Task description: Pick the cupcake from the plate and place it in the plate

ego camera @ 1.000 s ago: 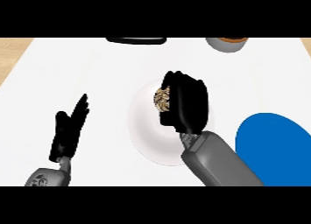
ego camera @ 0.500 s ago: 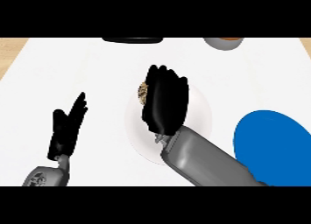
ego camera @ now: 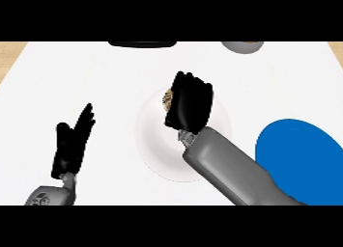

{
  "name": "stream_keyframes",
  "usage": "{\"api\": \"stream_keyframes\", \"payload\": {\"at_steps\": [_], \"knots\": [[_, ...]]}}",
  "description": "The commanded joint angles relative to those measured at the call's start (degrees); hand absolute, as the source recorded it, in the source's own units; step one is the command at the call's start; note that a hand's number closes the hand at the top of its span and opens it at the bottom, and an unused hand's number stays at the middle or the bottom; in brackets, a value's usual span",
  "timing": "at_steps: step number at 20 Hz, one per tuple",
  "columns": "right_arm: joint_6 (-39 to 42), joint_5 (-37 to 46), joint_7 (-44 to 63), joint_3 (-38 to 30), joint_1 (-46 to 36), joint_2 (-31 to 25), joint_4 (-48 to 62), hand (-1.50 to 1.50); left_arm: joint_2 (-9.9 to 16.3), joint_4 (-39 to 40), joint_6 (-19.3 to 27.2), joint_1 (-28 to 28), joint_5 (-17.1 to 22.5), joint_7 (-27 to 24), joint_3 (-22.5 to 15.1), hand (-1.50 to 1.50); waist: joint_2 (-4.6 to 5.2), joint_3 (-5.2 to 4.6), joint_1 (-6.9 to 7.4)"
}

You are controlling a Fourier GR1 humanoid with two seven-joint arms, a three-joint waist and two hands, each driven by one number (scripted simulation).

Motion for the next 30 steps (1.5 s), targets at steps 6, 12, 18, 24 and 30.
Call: {"api": "stream_keyframes", "payload": {"at_steps": [6, 12, 18, 24, 30], "knots": [[-4.4, -17.6, -2.0, -1.5, 4.9, 0.6, 7.4, 1.50, -1.2, -0.4, 0.1, 0.3, -0.7, -1.0, -0.5, 0.00, 0.19, 0.05, 0.10], [-0.1, -25.9, -8.8, -2.7, 3.7, 0.6, 10.8, -1.50, -1.6, -4.9, 1.1, 5.1, -2.0, 0.0, -1.0, 0.00, -0.10, 0.05, -0.52], [-10.8, -25.7, -24.0, -4.8, 9.3, 0.6, 2.4, -1.50, 0.5, -0.1, -0.7, 0.2, 0.3, 0.1, 3.7, 0.00, -0.12, 0.07, -1.86], [-24.4, -32.4, -32.0, -11.0, 14.4, 0.6, -10.2, -1.50, -1.5, -1.2, 1.2, 3.0, -1.8, -0.6, 1.3, 0.00, -0.32, 0.13, -2.60], [-21.3, -43.7, -46.6, -11.7, 24.7, -0.2, -13.5, -1.50, -1.8, 3.7, -0.1, -1.4, -1.7, -2.1, 2.9, 0.00, -0.17, 0.05, -2.01]]}}
